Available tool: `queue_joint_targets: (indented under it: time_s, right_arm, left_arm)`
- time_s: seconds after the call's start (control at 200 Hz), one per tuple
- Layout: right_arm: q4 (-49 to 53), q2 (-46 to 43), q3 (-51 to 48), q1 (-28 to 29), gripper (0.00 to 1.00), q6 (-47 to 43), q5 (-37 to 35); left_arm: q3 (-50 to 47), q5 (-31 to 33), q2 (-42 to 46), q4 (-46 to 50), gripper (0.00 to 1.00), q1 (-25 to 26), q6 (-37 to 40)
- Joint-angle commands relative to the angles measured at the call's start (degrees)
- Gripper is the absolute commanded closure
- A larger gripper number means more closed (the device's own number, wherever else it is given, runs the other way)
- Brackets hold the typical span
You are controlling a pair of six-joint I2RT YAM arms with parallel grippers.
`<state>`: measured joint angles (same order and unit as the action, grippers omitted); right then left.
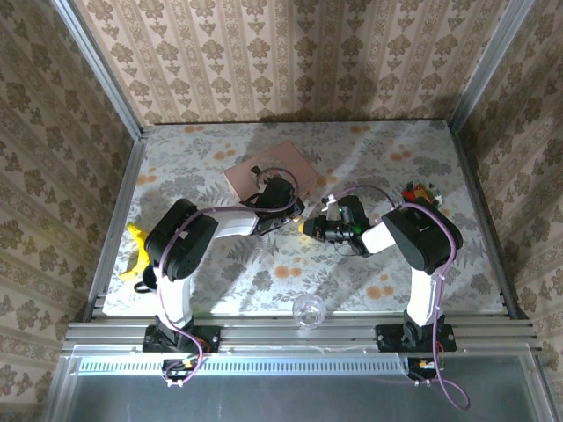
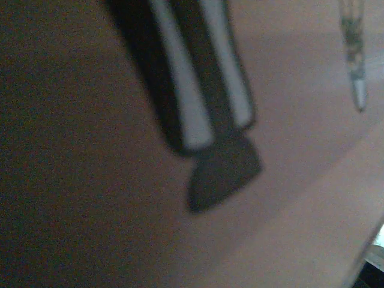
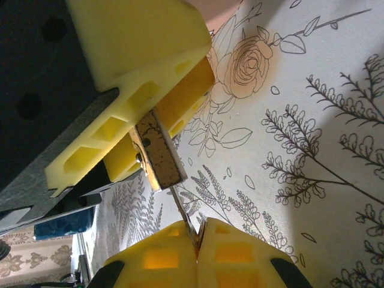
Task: Unlock a padlock with a key
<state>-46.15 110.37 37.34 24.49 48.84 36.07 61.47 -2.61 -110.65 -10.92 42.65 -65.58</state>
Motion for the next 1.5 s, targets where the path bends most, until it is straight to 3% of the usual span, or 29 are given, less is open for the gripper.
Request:
queue_joint_targets:
  time_s: [0.0, 1.49]
  right_arm:
    - [-2.19, 0.29, 1.81, -0.45, 1.0, 0.77, 0.04]
    - [6.04, -3.69, 2.71, -0.5, 1.0, -3.73, -2.85]
  left_arm:
    - [-1.18, -5.39, 0.52, -1.12, 1.0, 0.5, -2.36]
    - [-4.09, -8.47, 1.49, -3.89, 1.0, -0.47, -3.07]
